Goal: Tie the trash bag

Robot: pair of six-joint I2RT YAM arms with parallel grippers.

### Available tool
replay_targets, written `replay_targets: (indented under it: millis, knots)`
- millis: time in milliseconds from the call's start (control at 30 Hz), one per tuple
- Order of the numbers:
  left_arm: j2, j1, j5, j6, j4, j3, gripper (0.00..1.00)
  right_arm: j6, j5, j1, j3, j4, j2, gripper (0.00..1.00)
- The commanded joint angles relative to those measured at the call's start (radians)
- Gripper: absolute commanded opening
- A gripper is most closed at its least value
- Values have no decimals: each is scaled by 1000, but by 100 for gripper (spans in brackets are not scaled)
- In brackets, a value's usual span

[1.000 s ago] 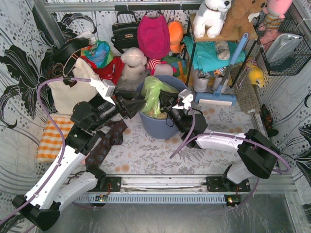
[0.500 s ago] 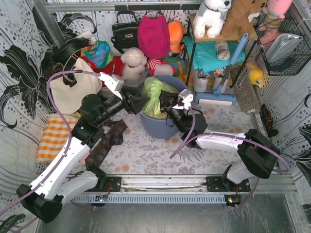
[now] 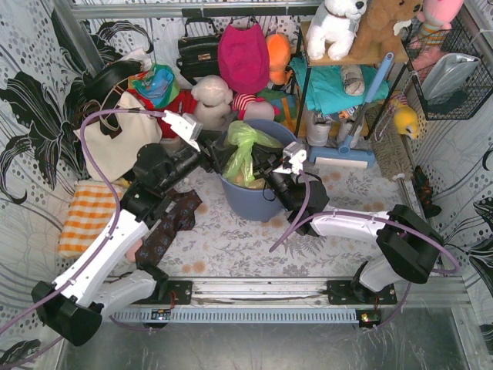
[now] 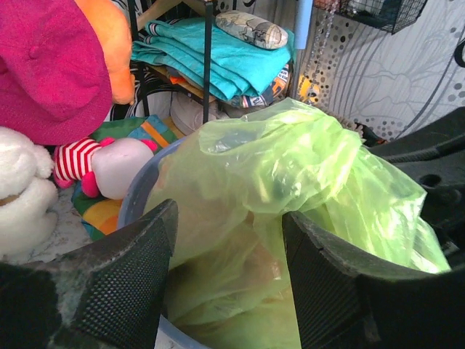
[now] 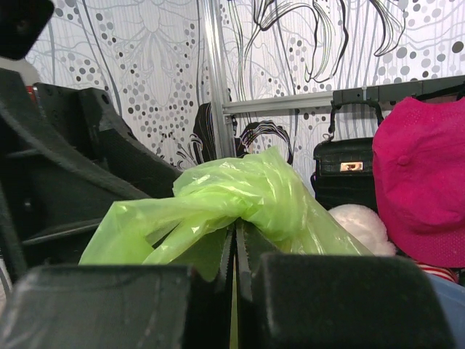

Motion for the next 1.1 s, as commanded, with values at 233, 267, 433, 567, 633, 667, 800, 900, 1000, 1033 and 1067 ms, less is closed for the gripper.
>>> replay_targets:
  millis: [233, 267, 433, 567, 633, 667, 800, 900, 1000, 1033, 1067]
  knots:
    - [39, -4, 30, 46, 94, 50, 28, 14, -15, -3, -17, 54, -19, 0]
    - [31, -4, 35, 43, 94, 48, 25, 14, -11, -3, -18, 54, -19, 0]
    - [15, -5, 135, 27, 56, 55, 6, 15, -4, -4, -11, 62, -9, 0]
    - [17, -5, 234, -3, 26, 56, 0, 13, -4, -4, 6, 84, 10, 0]
    - [12, -6, 274, -23, 25, 41, 0, 7, -5, -4, 17, 95, 20, 0]
    - [9, -6, 284, -34, 26, 34, 0, 7, -6, -5, 23, 102, 24, 0]
    - [4, -8, 303, -58, 17, 7, 0, 7, -23, -4, 36, 130, 38, 0]
    - [7, -11, 321, -69, 8, -10, 0, 10, -38, -4, 38, 157, 46, 0]
    - [12, -14, 360, -83, 5, -21, 0, 9, -45, -5, 37, 177, 51, 0]
    - [15, -16, 376, -88, 7, -25, 0, 9, -44, -4, 36, 183, 54, 0]
    - [16, -17, 390, -91, 8, -26, 0, 9, -44, -4, 36, 192, 56, 0]
